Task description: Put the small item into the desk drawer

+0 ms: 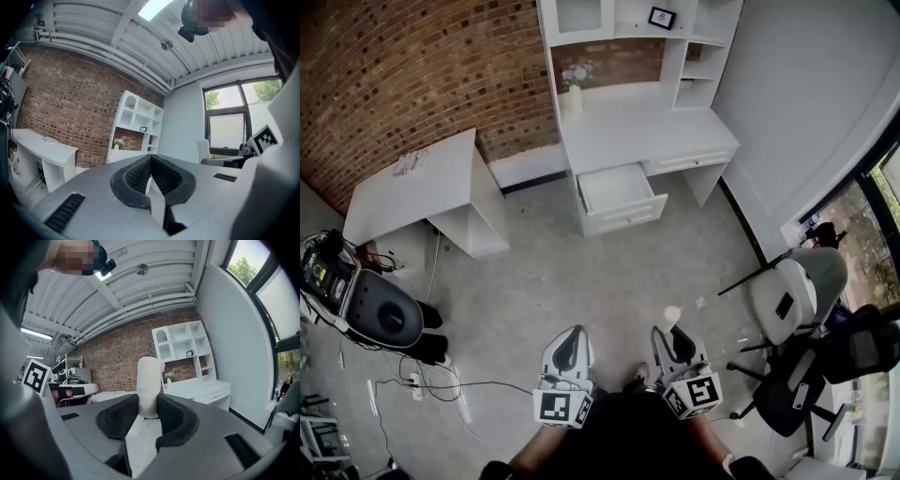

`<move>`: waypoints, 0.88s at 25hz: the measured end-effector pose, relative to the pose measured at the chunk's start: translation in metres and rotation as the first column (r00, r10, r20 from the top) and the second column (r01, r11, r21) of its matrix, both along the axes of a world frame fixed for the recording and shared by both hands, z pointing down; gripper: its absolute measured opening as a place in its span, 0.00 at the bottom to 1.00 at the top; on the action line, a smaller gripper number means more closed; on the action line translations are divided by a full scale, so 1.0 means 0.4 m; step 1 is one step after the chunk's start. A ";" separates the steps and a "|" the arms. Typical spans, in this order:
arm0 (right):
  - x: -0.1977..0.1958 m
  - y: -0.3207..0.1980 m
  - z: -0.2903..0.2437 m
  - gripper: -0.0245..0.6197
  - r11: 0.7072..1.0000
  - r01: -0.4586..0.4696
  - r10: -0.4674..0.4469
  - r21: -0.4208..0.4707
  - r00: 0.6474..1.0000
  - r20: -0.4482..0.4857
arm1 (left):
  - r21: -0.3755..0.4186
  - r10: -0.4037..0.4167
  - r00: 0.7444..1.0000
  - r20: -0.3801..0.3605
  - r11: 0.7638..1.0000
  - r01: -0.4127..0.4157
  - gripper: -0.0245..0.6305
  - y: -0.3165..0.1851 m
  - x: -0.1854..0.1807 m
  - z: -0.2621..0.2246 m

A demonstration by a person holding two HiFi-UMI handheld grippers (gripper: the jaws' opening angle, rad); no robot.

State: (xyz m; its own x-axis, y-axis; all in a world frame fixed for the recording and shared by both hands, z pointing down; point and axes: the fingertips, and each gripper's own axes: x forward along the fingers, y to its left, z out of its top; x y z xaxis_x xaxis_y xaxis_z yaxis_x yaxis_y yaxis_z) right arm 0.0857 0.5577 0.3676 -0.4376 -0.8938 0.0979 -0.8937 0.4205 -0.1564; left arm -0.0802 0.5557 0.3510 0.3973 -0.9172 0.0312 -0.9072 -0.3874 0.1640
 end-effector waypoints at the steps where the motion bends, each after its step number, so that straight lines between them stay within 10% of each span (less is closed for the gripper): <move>1: -0.011 0.001 0.000 0.26 1.000 -0.002 0.002 -0.001 1.000 -0.001 | 0.000 0.001 1.000 -0.001 1.000 -0.001 0.07 0.001 -0.012 0.000; 22: -0.236 -0.088 0.045 0.26 0.999 -0.005 0.006 -0.032 1.000 0.015 | -0.037 0.021 1.000 -0.018 0.999 -0.021 0.07 -0.076 -0.216 0.059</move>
State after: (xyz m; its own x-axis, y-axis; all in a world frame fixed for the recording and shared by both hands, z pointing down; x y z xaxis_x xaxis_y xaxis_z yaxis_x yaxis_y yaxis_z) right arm -0.0085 0.5227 0.3855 -0.4344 -0.8927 0.1199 -0.8934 0.4102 -0.1833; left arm -0.1666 0.5252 0.3747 0.4172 -0.9070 0.0583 -0.8959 -0.3996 0.1941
